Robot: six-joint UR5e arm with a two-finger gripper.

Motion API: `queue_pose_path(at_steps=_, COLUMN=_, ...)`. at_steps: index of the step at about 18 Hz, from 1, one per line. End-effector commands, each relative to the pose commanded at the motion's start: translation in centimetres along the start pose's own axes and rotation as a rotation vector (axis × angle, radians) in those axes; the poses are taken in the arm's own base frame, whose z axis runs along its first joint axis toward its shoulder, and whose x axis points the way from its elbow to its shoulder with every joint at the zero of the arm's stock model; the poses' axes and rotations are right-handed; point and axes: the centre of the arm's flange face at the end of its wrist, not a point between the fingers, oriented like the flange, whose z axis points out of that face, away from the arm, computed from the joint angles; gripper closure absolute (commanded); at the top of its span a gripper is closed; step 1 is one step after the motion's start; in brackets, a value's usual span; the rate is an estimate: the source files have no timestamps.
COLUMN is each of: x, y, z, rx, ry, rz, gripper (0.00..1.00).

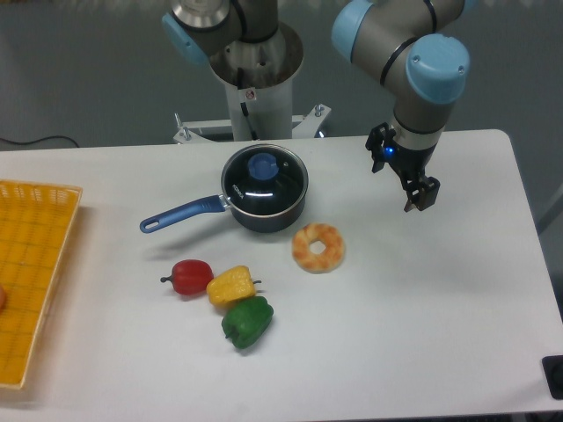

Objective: Open the lid
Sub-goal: 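Move the gripper over the black saucepan toward the blue lid knob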

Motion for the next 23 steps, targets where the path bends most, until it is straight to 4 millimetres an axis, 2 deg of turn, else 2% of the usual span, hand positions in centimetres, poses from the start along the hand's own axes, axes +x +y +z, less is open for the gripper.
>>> queue_pose_path(at_steps=7, x=0.2, y=-0.2, z=0.1, rx=0.001, ry=0.005, rz=0.004, gripper=0.00)
queue_pose_path(at_steps=11, x=1.1, y=-1.0, z=1.3, rx=0.083, ry=0.015, rz=0.006, gripper=0.00)
queue_pose_path(at_steps=16, x=2.2, y=-1.1, z=-0.5, rx=0.072, ry=-0.009, rz=0.017, gripper=0.00)
queue_pose_path(at_steps=20, x=3.7, y=-1.5, z=-1.7, rx=-0.026, ry=-0.019, rz=0.034, gripper=0.00)
queue_pose_path(at_steps=22, x=4.6, y=-3.0, z=-2.2, rx=-0.041, ry=-0.025, rz=0.062, gripper=0.00)
queue_pose_path(at_steps=23, x=5.4, y=-3.6, z=-1.8, rx=-0.042, ry=-0.016, rz=0.065, gripper=0.00)
